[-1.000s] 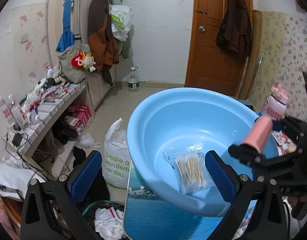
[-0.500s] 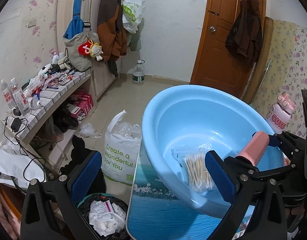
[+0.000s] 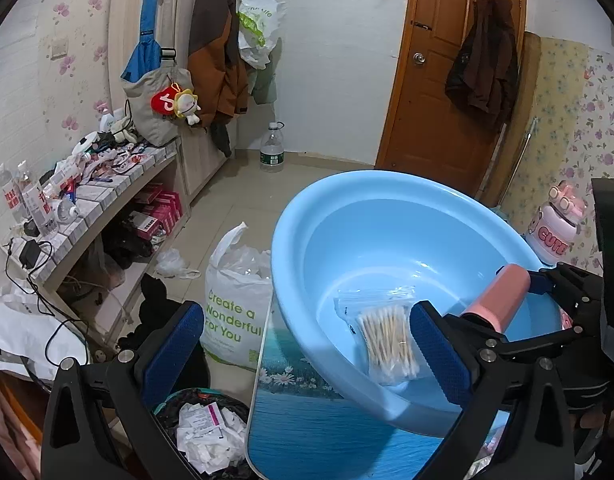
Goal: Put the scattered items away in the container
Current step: 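Lower the pink roll into the basin and open the right gripper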
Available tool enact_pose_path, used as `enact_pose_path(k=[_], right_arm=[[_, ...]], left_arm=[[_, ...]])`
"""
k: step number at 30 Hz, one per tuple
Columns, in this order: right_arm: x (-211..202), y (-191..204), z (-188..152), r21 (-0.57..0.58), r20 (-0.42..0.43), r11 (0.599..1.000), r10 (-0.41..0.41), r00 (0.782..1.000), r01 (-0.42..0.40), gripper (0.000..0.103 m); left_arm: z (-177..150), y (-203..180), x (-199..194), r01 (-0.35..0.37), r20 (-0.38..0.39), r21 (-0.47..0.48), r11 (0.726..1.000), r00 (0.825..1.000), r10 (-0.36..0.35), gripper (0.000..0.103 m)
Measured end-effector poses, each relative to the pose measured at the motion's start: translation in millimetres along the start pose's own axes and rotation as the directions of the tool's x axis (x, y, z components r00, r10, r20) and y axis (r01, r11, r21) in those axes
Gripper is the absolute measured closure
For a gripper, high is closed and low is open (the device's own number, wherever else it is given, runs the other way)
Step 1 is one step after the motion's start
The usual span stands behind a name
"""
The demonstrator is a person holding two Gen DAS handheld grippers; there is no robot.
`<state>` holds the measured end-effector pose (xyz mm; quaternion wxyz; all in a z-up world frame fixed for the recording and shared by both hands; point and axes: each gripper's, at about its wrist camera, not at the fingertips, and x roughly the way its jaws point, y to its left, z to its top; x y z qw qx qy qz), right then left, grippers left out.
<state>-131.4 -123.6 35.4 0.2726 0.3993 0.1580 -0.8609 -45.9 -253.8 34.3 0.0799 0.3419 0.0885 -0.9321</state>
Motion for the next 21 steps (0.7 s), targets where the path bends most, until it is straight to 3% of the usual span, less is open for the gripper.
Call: enact_pose_path(k=[21], right_arm=[[1.6, 2.2, 1.8, -0.007, -0.053, 1.0, -0.013, 0.999, 0.013, 0.013]], left_arm=[[0.5, -6.1, -3.5, -0.003, 0.001, 0.005, 1.0, 1.0, 0.003, 0.0]])
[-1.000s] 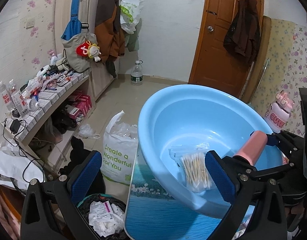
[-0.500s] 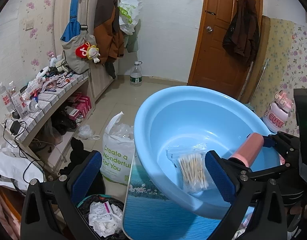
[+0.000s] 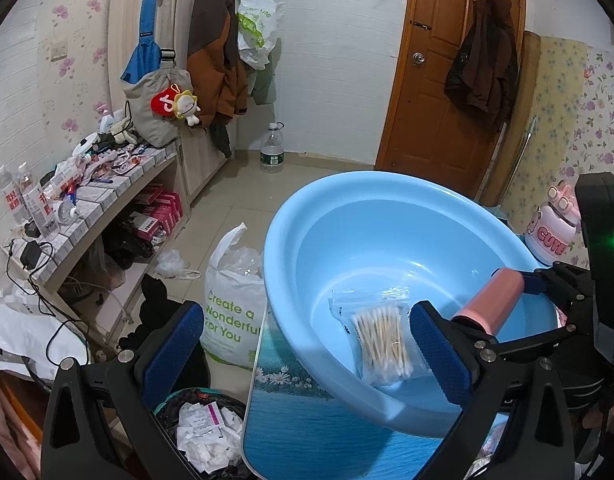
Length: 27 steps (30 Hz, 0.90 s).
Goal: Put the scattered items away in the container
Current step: 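Lower the pink roll into the basin and open the right gripper, then withdraw both grippers from the basin toward the tissue pack and toothpick box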
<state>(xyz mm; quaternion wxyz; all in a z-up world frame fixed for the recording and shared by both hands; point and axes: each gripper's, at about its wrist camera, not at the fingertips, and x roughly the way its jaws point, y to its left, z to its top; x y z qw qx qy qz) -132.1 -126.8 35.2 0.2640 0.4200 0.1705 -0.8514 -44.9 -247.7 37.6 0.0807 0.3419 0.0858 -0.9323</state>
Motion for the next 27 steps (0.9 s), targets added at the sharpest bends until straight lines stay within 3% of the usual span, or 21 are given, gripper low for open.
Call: enact_pose_path(k=[3, 14, 27], right_arm=[[-7, -1, -1, 0.004, 0.033, 1.0, -0.02, 0.999, 0.02, 0.0], [-22, 0, -6, 0.0, 0.054, 1.0, -0.004, 0.999, 0.004, 0.0], [-71, -19, -17, 0.025, 0.178, 1.0, -0.02, 0.984, 0.016, 0.0]], left_arm=[[0, 0, 0, -0.001, 0.0, 0.0, 1.0, 1.0, 0.001, 0.0], [3, 3, -6, -0.007, 0.009, -0.005, 1.0, 1.0, 0.007, 0.0], [6, -13, -33, 0.009, 0.05, 0.016, 1.0, 0.999, -0.01, 0.0]])
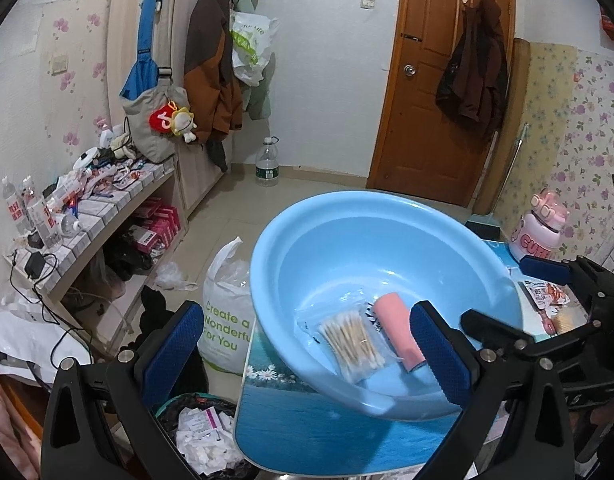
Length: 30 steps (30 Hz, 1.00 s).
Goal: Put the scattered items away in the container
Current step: 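Withdraw both grippers from the basin toward the tissue pack and toothpick box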
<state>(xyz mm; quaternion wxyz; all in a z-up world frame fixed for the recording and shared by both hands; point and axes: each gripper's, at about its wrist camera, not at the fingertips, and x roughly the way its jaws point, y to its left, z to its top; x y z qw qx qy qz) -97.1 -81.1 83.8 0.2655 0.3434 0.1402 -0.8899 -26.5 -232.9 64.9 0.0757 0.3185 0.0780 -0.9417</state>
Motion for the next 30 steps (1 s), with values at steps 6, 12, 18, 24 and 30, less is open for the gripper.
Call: enact_pose_path(k=[6, 12, 18, 24, 30], right_arm=[[-24, -29, -12, 0.094, 0.044, 0.995, -0.031, 0.999, 0.026, 0.0], [-42, -47, -28, 0.134, 0.054, 0.99, -0.053, 0.997, 0.045, 0.0], [-57, -62, -44, 0.175, 0.056, 0.982, -0.088, 0.995, 0.077, 0.0], [-75, -79, -67, 0.229, 0.05, 0.969, -0.108, 0.993, 0.094, 0.0], [-91, -108, -98, 0.294, 0.058, 0.945, -0.163, 0.985, 0.139, 0.0]], left_arm=[[-1, -14, -12, 0.001, 0.012, 0.02, 1.0, 1.0, -0.001, 0.0], [-3, -36, -18, 0.012, 0.012, 0.041, 0.999, 1.0, -0.012, 0.0], [-6, -60, -24, 0.021, 0.007, 0.063, 0.998, 1.0, -0.021, 0.0], [-14, -89, -27, 0.04, -0.005, 0.098, 0.994, 0.999, -0.04, 0.0], [-24, -116, -31, 0.07, -0.019, 0.137, 0.988, 0.997, -0.068, 0.0]])
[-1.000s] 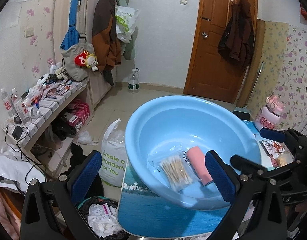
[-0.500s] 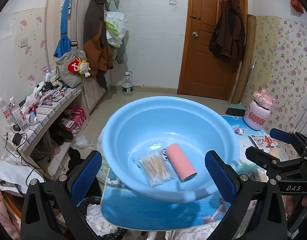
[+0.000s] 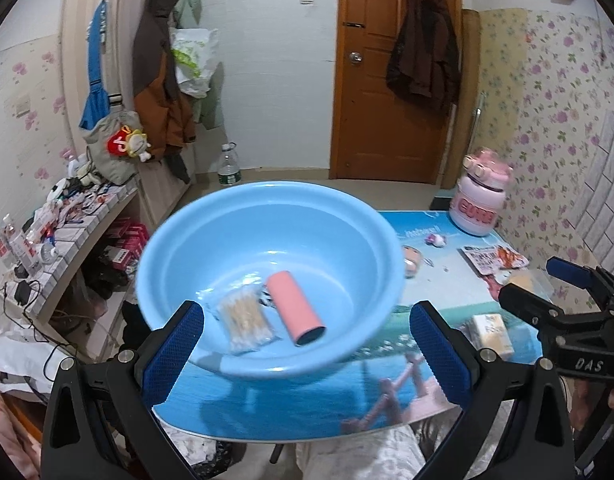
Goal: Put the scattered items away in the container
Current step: 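Withdraw both grippers from the basin toward the tissue pack and toothpick box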
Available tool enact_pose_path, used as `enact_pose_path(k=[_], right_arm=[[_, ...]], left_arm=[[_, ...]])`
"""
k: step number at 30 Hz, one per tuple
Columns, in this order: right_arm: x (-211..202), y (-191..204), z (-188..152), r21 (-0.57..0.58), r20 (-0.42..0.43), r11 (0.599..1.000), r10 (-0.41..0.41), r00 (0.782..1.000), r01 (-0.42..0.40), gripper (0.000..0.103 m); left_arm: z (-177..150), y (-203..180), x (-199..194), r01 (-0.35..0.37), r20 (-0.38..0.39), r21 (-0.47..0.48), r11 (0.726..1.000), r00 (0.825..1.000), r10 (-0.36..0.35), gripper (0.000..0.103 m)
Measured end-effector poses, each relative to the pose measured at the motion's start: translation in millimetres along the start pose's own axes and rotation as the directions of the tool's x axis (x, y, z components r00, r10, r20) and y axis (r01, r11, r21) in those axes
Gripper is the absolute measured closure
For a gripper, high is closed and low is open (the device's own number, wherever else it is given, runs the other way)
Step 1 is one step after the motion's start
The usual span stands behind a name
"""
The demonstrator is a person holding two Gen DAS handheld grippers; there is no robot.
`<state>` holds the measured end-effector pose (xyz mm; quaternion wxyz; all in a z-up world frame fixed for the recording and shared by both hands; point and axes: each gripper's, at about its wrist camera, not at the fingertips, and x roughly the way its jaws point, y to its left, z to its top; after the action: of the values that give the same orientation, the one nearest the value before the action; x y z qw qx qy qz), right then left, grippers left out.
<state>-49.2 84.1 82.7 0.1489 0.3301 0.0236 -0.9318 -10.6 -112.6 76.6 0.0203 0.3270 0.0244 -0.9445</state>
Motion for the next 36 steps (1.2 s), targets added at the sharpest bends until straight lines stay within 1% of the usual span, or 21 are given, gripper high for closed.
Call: enact_pose_path(k=[4, 10, 12, 14, 16, 18, 22, 27, 36], right_arm=[[-7, -30, -18, 0.049, 0.007, 0.998, -0.033, 0.999, 0.032, 0.0], [-21, -55, -51, 0.054, 0.04, 0.996, -0.069, 0.997, 0.066, 0.0], [-26, -61, -60, 0.06, 0.052, 0.996, -0.064, 0.997, 0.061, 0.0], [-30, -66, -68, 0.062, 0.063, 0.996, -0.06, 0.996, 0.056, 0.0], [-31, -67, -74, 0.053, 0.057, 0.996, -0.071, 0.996, 0.068, 0.0], [-30, -70, -80, 0.046, 0.042, 0.995, -0.089, 0.995, 0.087, 0.0], [-29, -77, -82, 0.073, 0.03, 0.993, -0.093, 0.995, 0.091, 0.0], [-32, -83, -81, 0.088, 0.041, 0.989, -0.12, 0.992, 0.116, 0.0], [-29, -105, -82, 0.151, 0.025, 0.975, -0.168, 0.985, 0.163, 0.0]], left_arm=[[-6, -16, 0, 0.029, -0.002, 0.016, 0.999, 1.0, -0.029, 0.0], [-24, -42, 4, 0.075, -0.003, 0.029, 0.997, 0.997, -0.075, 0.0], [-32, -52, 5, 0.091, 0.006, 0.037, 0.995, 0.996, -0.091, 0.0], [-41, -62, 8, 0.111, -0.007, 0.044, 0.993, 0.994, -0.111, 0.0], [-45, -69, 10, 0.128, -0.028, 0.055, 0.99, 0.992, -0.126, 0.0], [-47, -77, 9, 0.135, -0.031, 0.079, 0.988, 0.991, -0.133, 0.0], [-44, -84, 6, 0.146, -0.021, 0.094, 0.985, 0.989, -0.145, 0.0], [-42, -87, 9, 0.155, -0.034, 0.095, 0.983, 0.988, -0.152, 0.0], [-45, -102, 20, 0.177, -0.065, 0.095, 0.98, 0.983, -0.171, 0.0]])
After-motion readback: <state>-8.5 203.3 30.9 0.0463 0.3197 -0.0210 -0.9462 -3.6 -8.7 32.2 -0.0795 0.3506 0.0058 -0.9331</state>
